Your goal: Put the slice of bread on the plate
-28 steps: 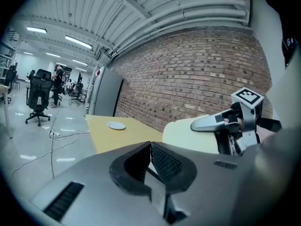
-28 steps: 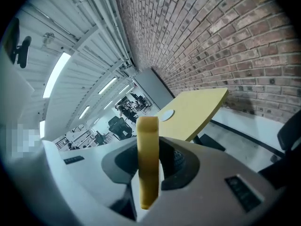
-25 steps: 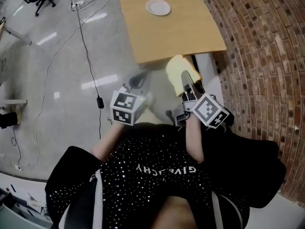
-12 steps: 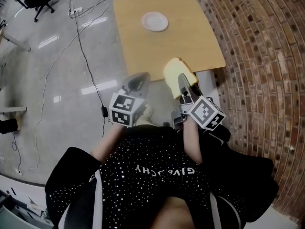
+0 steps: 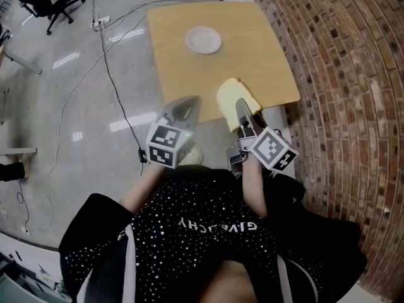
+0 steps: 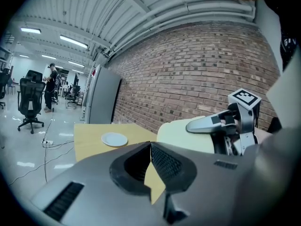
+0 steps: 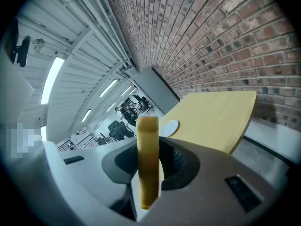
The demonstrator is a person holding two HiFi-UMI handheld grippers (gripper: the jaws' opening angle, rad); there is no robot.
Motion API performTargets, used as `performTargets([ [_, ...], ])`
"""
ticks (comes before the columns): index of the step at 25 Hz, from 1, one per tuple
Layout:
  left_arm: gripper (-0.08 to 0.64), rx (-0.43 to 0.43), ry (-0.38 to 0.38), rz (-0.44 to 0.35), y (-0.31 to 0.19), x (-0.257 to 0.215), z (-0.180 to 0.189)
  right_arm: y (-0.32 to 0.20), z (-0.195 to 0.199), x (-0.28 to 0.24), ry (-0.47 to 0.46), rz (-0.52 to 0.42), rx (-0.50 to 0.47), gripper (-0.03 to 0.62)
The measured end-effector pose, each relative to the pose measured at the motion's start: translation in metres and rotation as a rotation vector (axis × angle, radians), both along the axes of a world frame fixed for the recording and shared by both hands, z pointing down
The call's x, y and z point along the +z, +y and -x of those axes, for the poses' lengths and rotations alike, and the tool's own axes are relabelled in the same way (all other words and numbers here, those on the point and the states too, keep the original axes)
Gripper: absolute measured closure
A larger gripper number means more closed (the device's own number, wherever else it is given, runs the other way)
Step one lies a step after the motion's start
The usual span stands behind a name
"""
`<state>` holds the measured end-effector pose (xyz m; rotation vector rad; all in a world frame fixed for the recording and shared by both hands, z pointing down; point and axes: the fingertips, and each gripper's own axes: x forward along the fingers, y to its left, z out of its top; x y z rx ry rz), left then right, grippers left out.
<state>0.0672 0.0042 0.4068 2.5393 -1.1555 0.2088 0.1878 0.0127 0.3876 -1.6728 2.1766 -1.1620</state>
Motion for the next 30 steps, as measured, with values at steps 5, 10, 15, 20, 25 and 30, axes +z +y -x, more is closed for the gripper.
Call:
performTargets([
  [5,0.549,-0.012,0.004,0.003,-0.004,0.001,0.003,-0.002,0.003,0.008,-0.002,0.022,-0.005,0.498],
  [10,0.549,-0.018,0.004,0.017,0.004,0.006,0.004,0.002,0.006,0.013,-0.02,0.033,-0.007,0.497],
  [15,0.549,-0.034,-0.002,0.028,0.01,0.011,0.012,0.004,0.013,0.02,-0.034,0.053,-0.02,0.497],
  [20,0.549,-0.051,0.0,0.044,0.007,0.016,0.02,0.0,0.021,0.026,-0.039,0.075,-0.032,0.497],
  [25,0.549,-0.046,0.002,0.057,-0.005,0.017,0.021,-0.014,0.023,0.027,-0.043,0.092,-0.029,0.497],
  [30,0.549,-0.028,0.002,0.066,-0.028,0.016,0.023,-0.034,0.026,0.03,-0.047,0.111,-0.013,0.497],
])
